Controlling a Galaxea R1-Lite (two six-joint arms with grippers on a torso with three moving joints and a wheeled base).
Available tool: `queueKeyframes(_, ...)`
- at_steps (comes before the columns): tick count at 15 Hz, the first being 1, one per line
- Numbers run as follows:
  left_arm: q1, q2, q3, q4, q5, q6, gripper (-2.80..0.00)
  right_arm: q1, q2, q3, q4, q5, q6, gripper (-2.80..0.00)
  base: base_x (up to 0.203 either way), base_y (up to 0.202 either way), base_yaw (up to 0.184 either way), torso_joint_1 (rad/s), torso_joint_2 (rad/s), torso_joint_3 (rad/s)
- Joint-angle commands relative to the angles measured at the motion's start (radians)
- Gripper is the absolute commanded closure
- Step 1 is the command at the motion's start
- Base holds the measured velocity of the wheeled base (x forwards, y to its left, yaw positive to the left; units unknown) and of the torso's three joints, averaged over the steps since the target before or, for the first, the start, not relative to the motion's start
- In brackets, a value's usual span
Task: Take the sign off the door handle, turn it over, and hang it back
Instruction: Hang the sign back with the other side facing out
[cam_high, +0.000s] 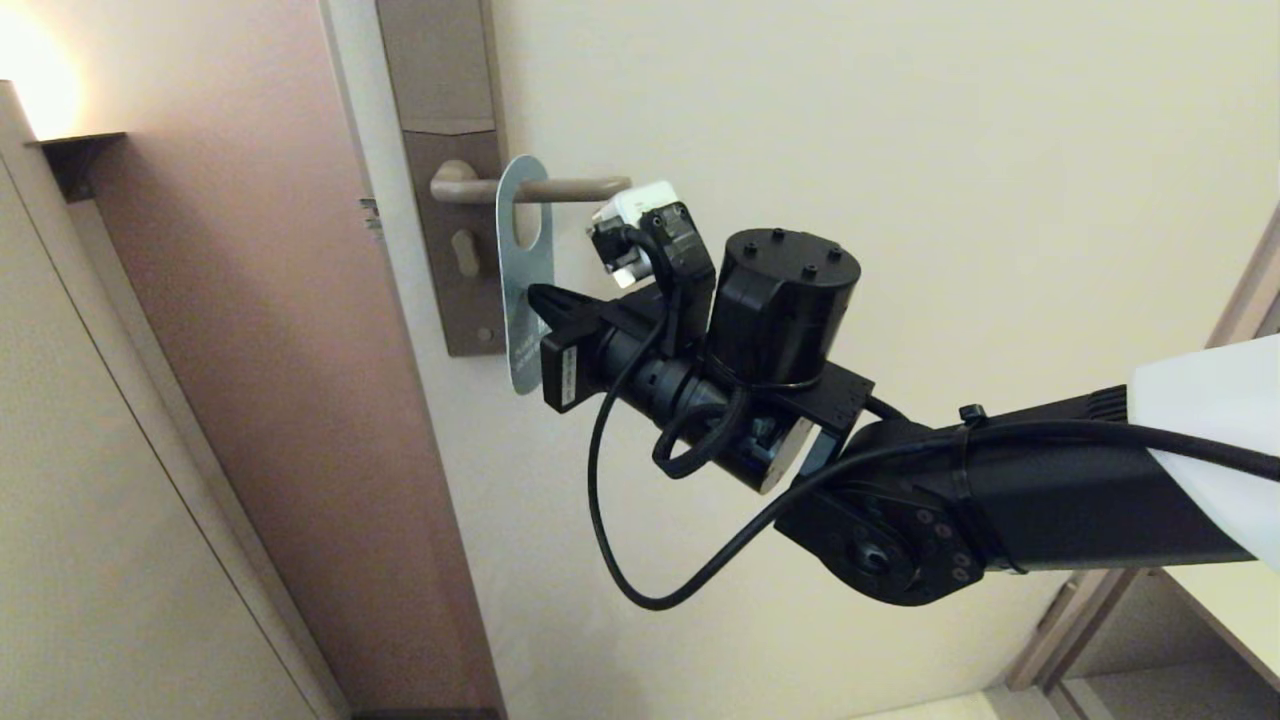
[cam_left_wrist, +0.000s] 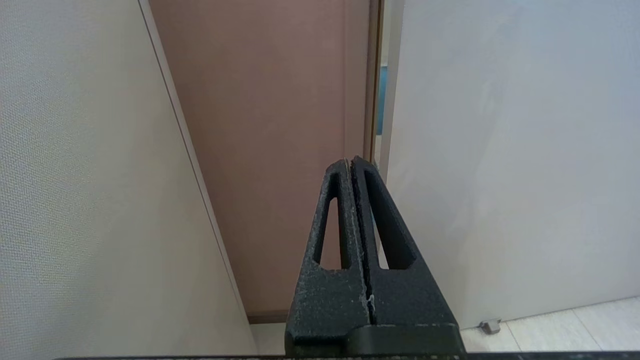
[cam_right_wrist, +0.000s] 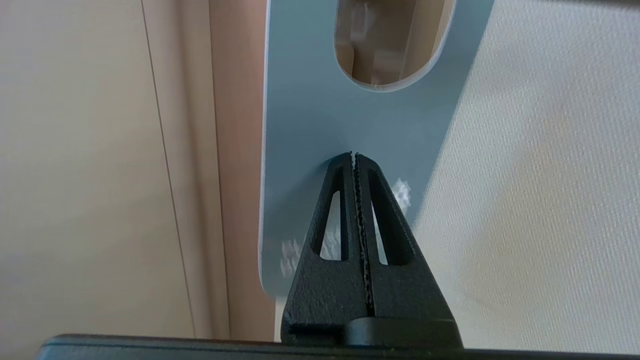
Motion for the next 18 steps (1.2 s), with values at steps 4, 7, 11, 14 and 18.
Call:
queueKeyframes(4,0.000,0.001,0.000,0.001,0.000,0.000,0.00,0.002,0.046,-0.033,-0.028,-0.002,-0.001,0.00,0.000,0.000,0.000,0.000,0.00,0.000)
queueKeyframes(7,0.000,0.002,0.000,0.000,0.000,0.000,0.00,0.010,0.083,-0.089,-0.047,-0.003,-0.002,0.00,0.000,0.000,0.000,0.000,0.00,0.000)
queueKeyframes(11,0.000,0.000,0.000,0.000,0.000,0.000,0.00,0.026,0.117,-0.135,-0.049,-0.031,-0.002,0.00,0.000,0.000,0.000,0.000,0.00,0.000)
queueKeyframes(14,0.000,0.002,0.000,-0.001,0.000,0.000,0.00,0.038,0.138,-0.140,-0.069,-0.043,-0.002,0.00,0.000,0.000,0.000,0.000,0.00,0.000)
queueKeyframes(18,0.000,0.001,0.000,-0.001,0.000,0.000,0.00,0.039,0.168,-0.142,-0.116,-0.063,-0.005,0.00,0.000,0.000,0.000,0.000,0.00,0.000)
